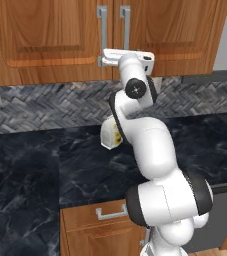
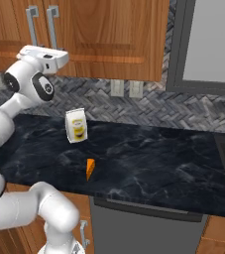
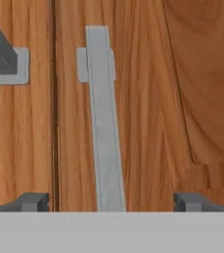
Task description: Pick the pan from the cabinet and place it on the stove. Then turn on the stove burner for the pan.
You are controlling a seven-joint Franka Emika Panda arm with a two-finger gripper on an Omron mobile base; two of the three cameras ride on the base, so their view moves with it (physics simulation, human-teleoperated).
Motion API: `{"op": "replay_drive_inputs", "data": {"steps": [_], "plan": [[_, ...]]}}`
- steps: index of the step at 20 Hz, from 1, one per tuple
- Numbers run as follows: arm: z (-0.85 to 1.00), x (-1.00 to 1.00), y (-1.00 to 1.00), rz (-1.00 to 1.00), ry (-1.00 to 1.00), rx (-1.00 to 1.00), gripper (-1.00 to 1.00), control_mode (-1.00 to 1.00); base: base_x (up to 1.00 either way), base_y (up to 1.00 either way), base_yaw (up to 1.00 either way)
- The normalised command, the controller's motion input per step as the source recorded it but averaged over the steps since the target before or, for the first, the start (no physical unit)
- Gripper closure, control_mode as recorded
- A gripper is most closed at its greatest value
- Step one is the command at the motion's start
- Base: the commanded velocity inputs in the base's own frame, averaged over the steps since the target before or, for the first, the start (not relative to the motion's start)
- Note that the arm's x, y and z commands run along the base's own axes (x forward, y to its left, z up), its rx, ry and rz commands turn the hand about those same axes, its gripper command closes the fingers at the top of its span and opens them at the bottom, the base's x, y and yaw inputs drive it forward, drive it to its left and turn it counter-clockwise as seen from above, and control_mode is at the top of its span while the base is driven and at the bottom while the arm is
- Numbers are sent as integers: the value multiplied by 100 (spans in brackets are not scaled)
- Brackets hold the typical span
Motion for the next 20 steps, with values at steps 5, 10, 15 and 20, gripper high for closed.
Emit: {"op": "replay_drive_inputs", "data": {"steps": [5,10,15,20], "plan": [[0,28,0,0,0,0,-100,-100,0,0,0],[0,32,0,0,0,0,-100,-100,0,0,0],[0,34,4,0,0,0,100,-100,0,0,0],[0,20,15,-1,2,-2,100,-100,0,0,0]]}}
